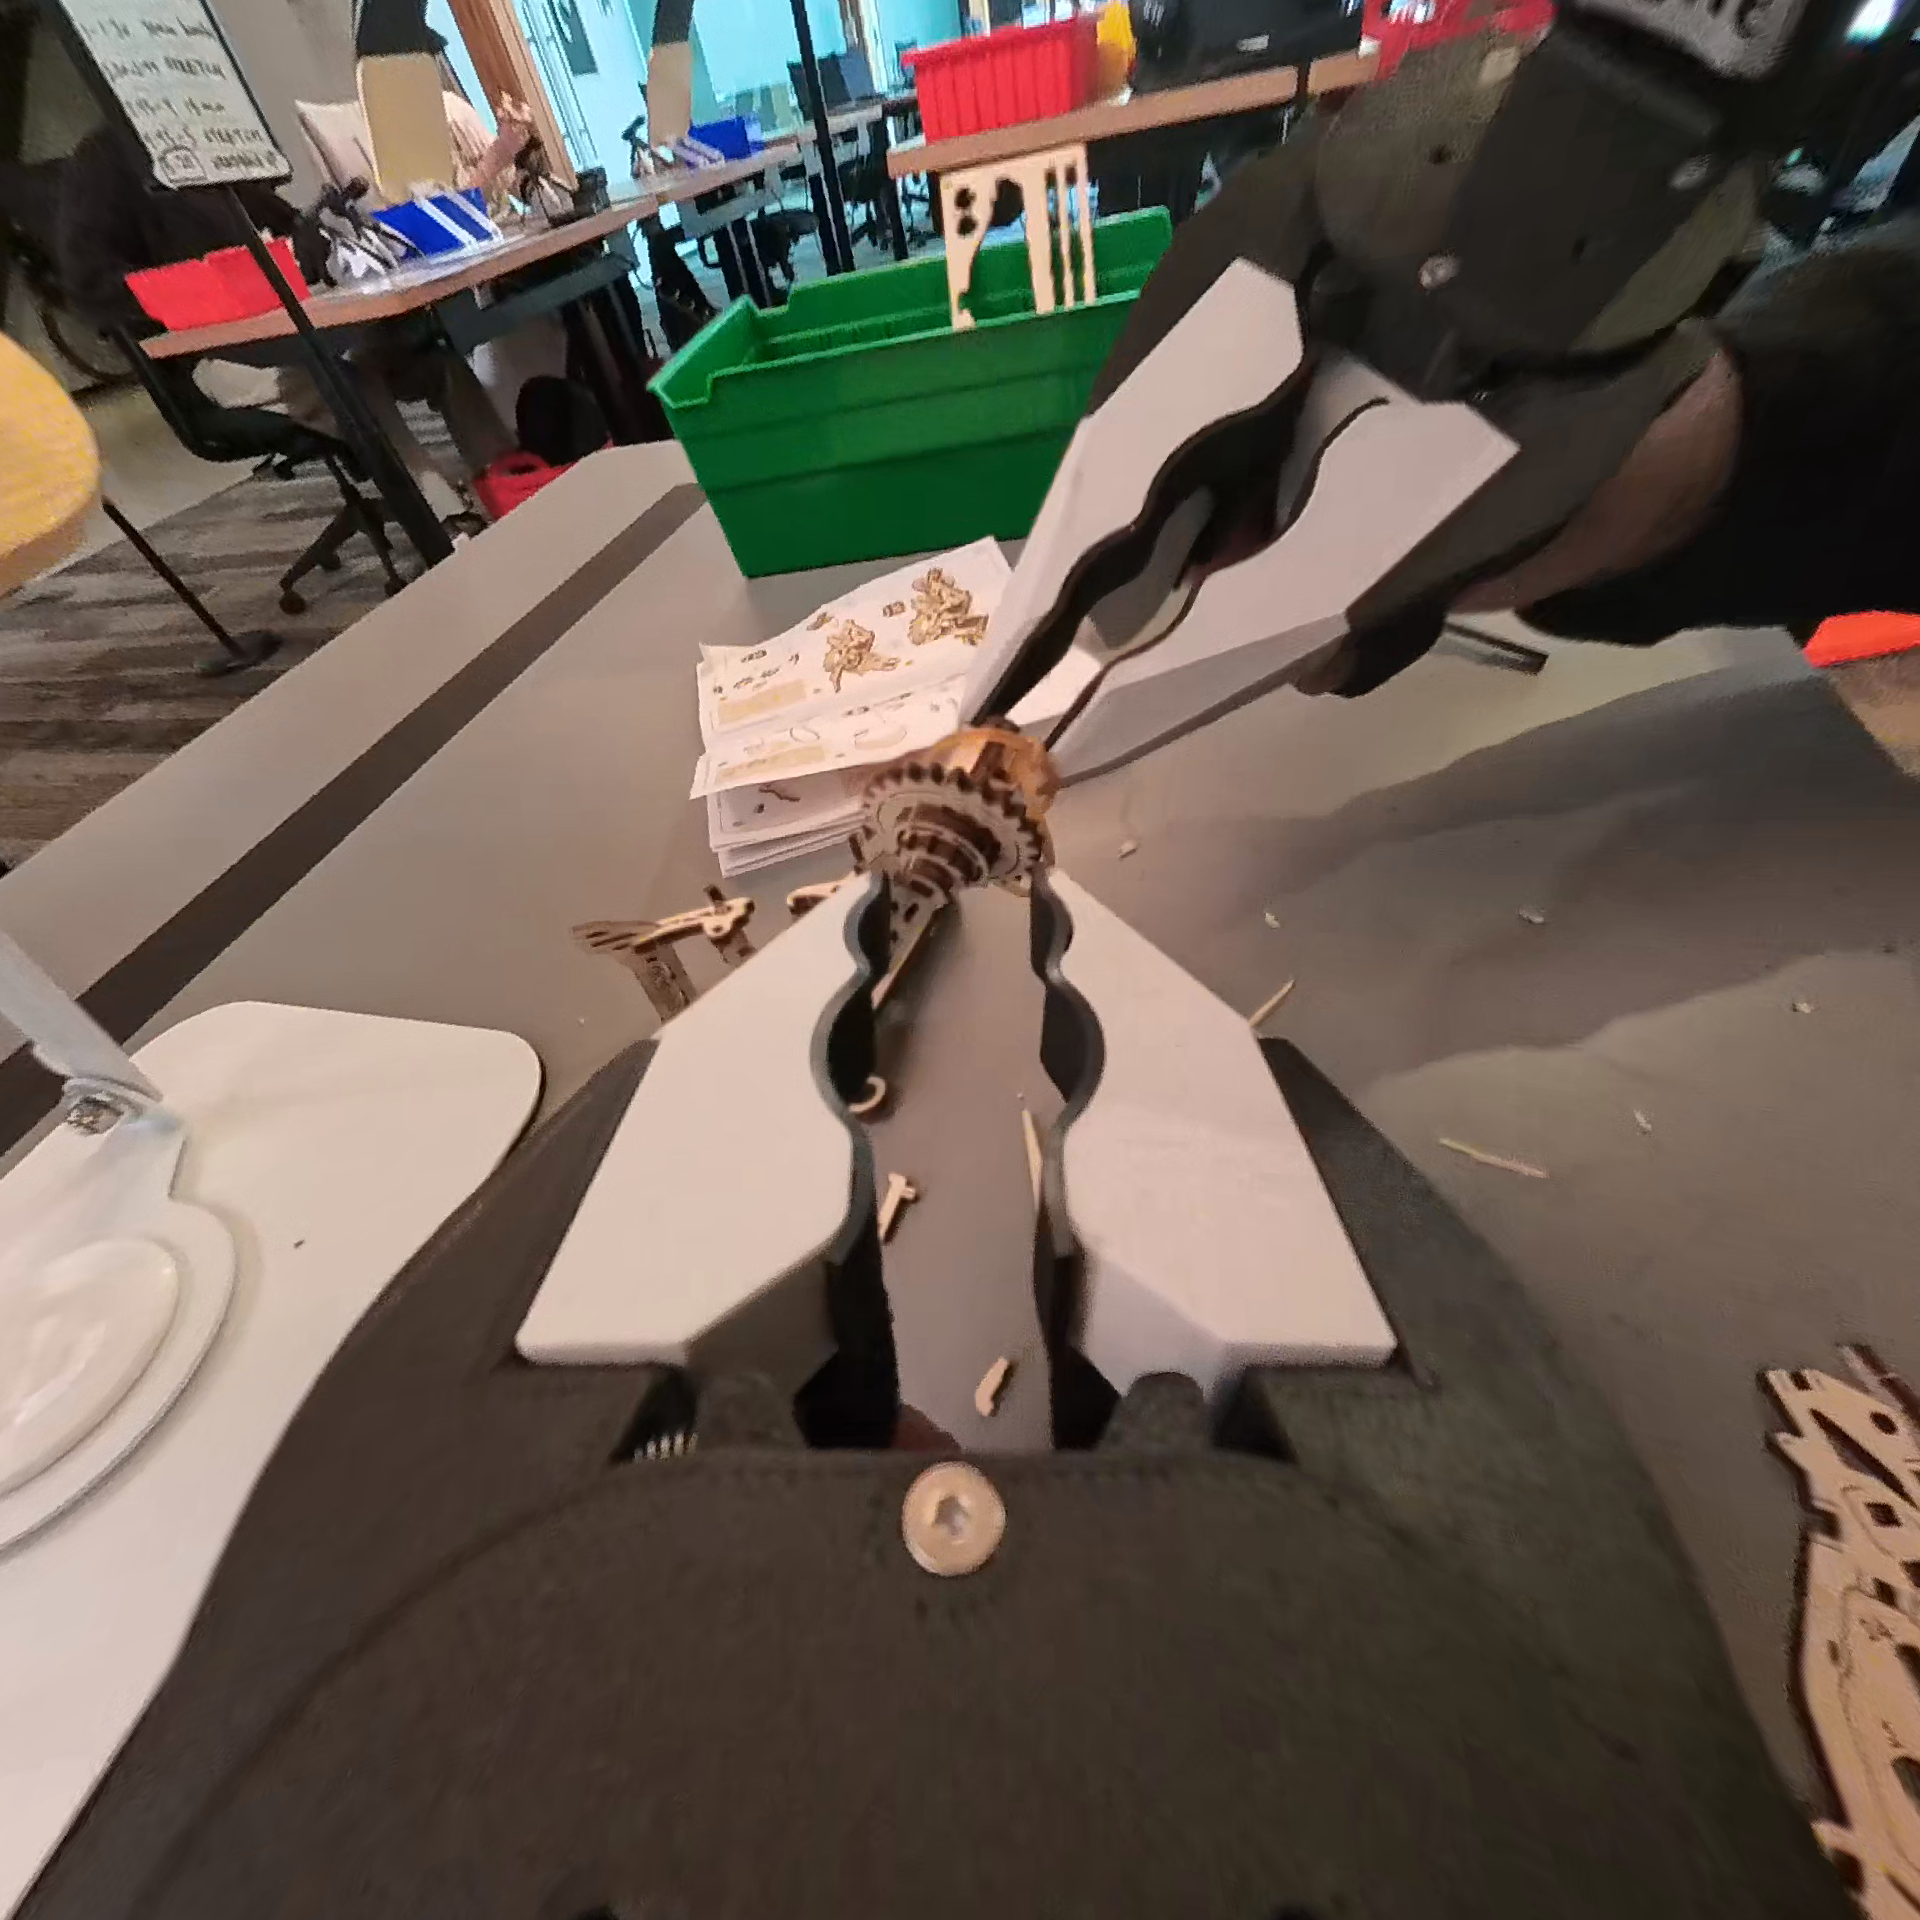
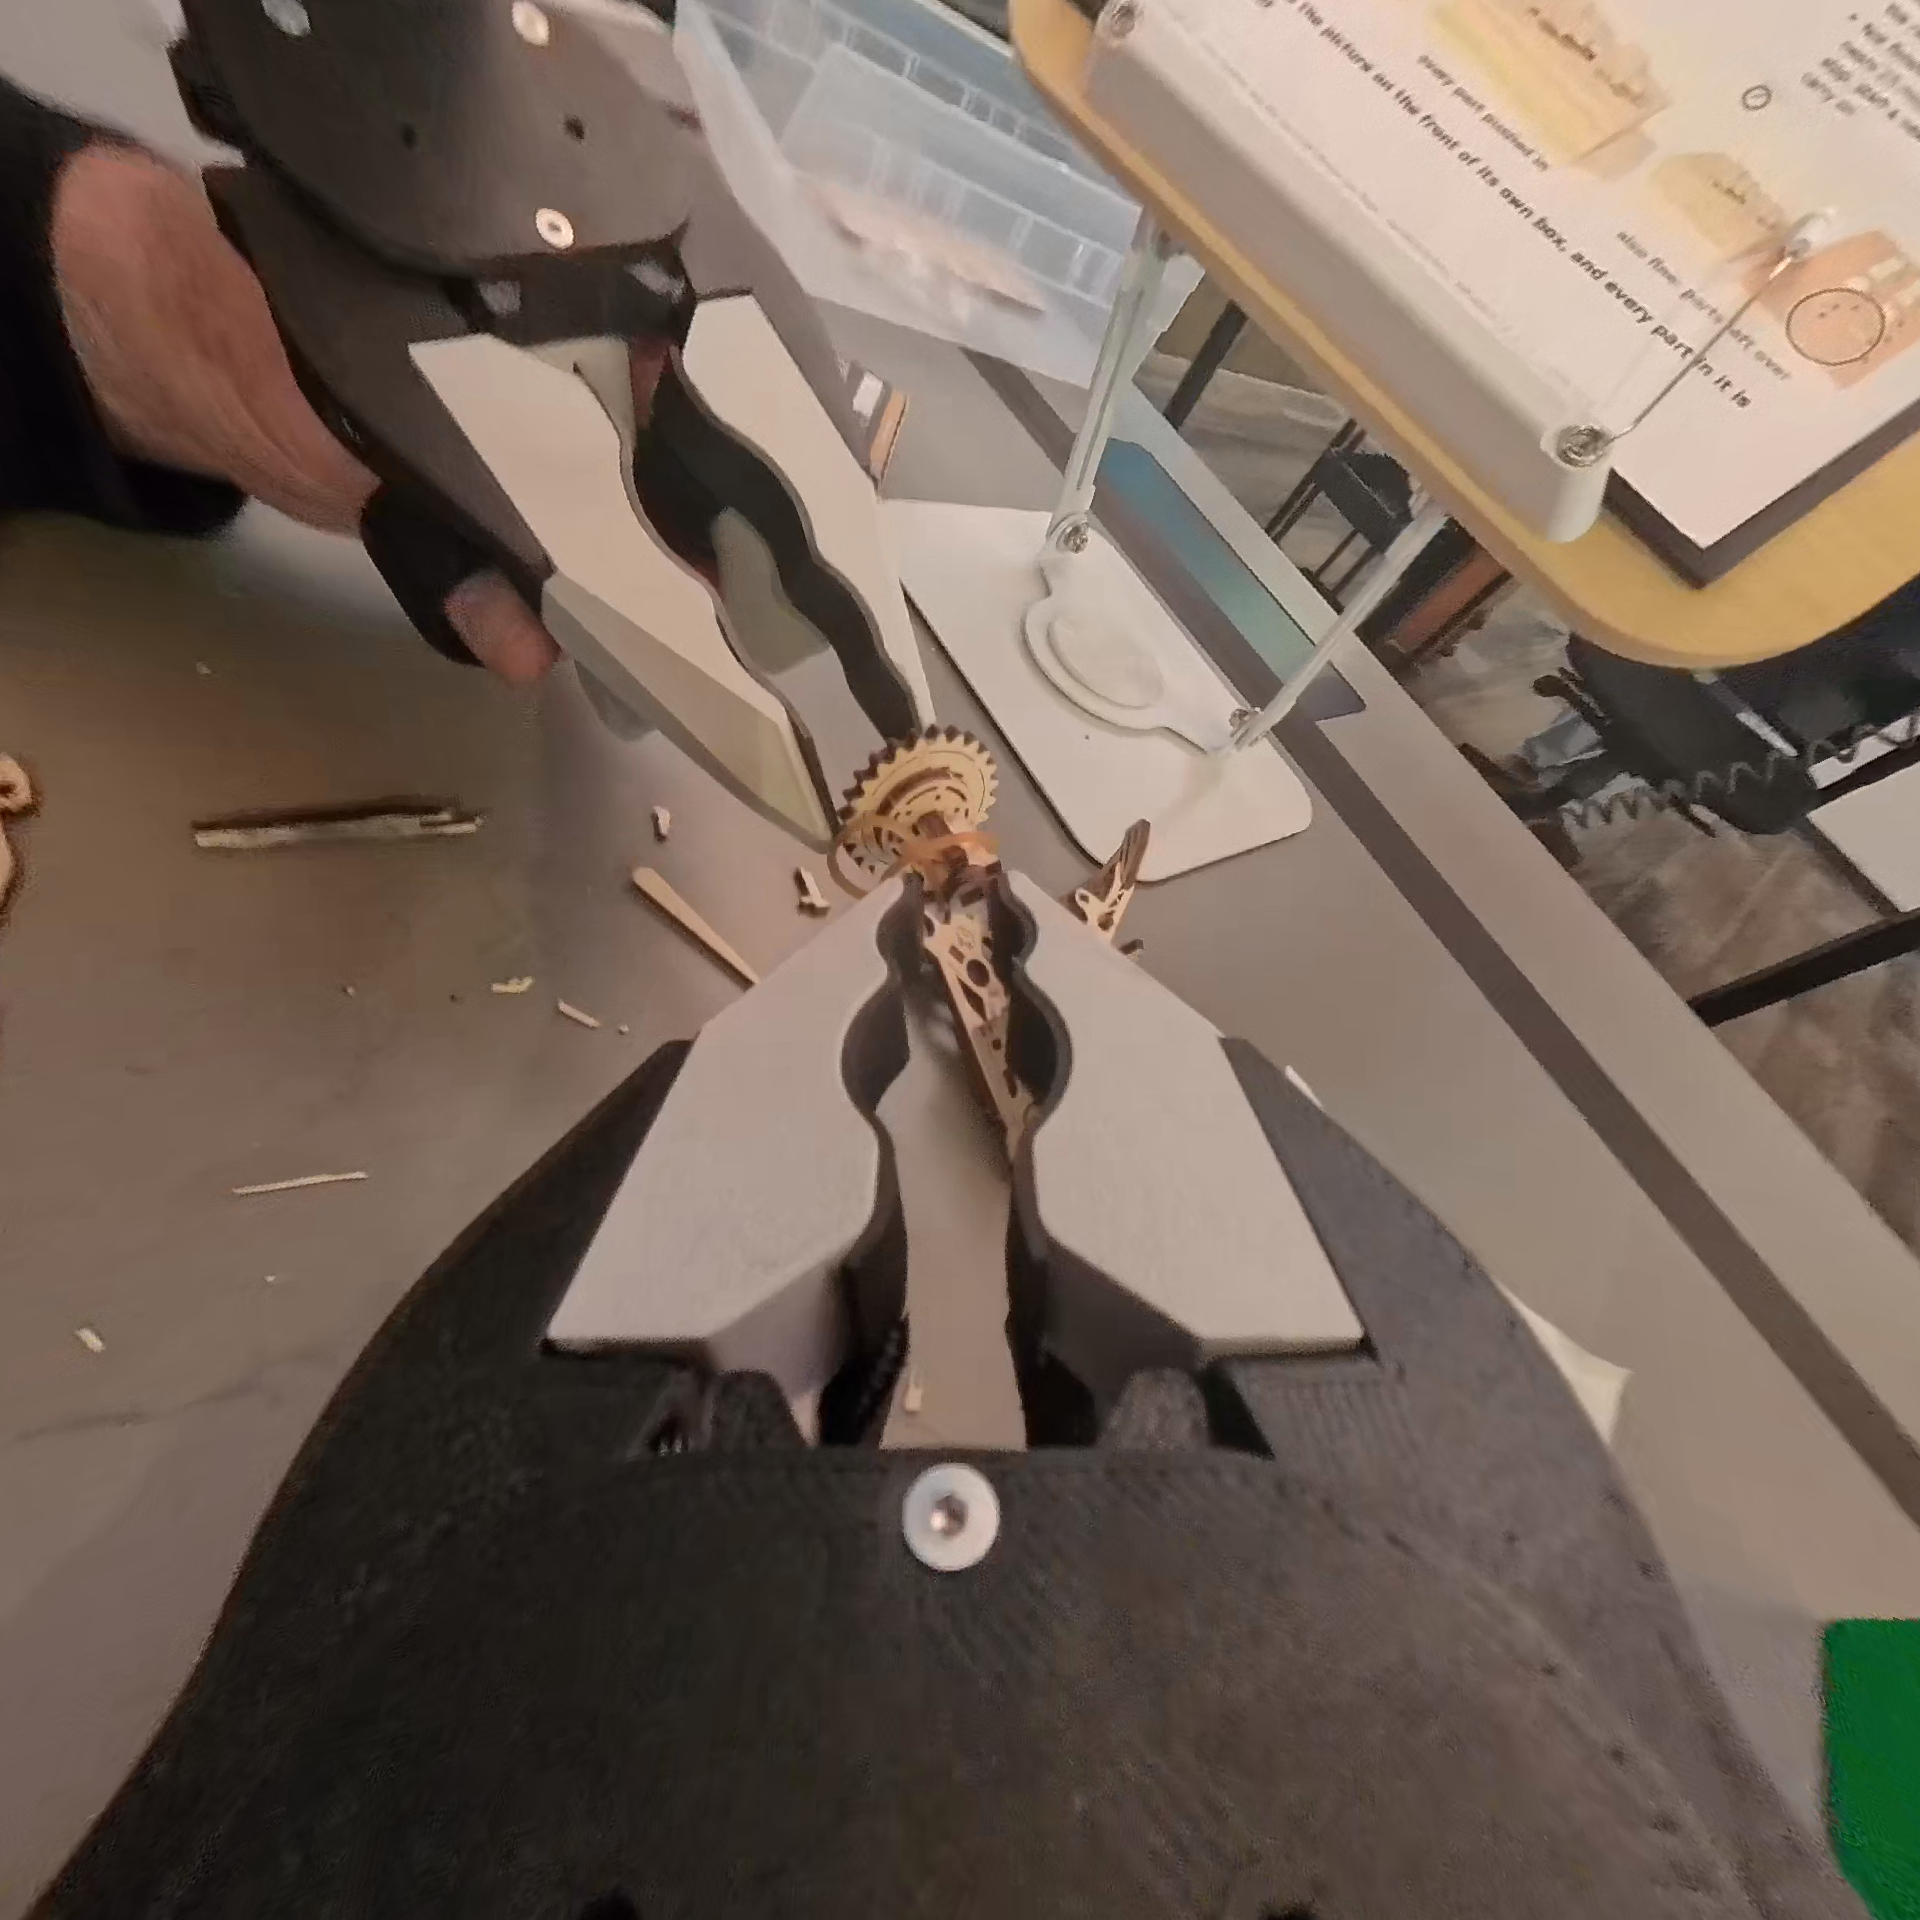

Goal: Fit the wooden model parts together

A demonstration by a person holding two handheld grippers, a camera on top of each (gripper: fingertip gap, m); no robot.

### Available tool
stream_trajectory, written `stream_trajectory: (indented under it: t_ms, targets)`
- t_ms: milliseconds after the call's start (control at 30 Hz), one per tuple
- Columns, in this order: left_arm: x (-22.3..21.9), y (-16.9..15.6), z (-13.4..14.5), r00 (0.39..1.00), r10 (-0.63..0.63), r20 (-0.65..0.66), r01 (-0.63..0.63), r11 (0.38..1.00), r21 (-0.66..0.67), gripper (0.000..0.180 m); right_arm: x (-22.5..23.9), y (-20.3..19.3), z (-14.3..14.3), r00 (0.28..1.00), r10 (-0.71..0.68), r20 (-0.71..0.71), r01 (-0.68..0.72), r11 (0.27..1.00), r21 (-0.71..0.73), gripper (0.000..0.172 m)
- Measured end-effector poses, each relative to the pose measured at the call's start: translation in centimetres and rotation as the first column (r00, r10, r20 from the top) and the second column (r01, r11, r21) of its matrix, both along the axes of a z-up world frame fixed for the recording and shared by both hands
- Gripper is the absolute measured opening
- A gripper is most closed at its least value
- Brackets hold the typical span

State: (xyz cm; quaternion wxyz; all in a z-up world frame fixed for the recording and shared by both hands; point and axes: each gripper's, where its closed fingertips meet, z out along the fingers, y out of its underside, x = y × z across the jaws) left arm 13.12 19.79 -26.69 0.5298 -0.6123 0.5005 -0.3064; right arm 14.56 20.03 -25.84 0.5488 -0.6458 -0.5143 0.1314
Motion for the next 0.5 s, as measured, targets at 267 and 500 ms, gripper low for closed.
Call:
stream_trajectory:
  t_ms: [267, 500]
  targets:
    - [0.0, -1.6, 1.8, 0.970, -0.140, 0.199, 0.166, 0.979, -0.118, 0.021, -0.3, -1.1, 1.4, 0.983, 0.099, -0.152, -0.105, 0.994, -0.028, 0.010]
    - [-0.1, -2.5, 2.2, 0.950, -0.230, 0.210, 0.260, 0.957, -0.130, 0.019, -0.6, -2.0, 1.4, 0.973, 0.191, -0.132, -0.196, 0.980, -0.022, 0.010]
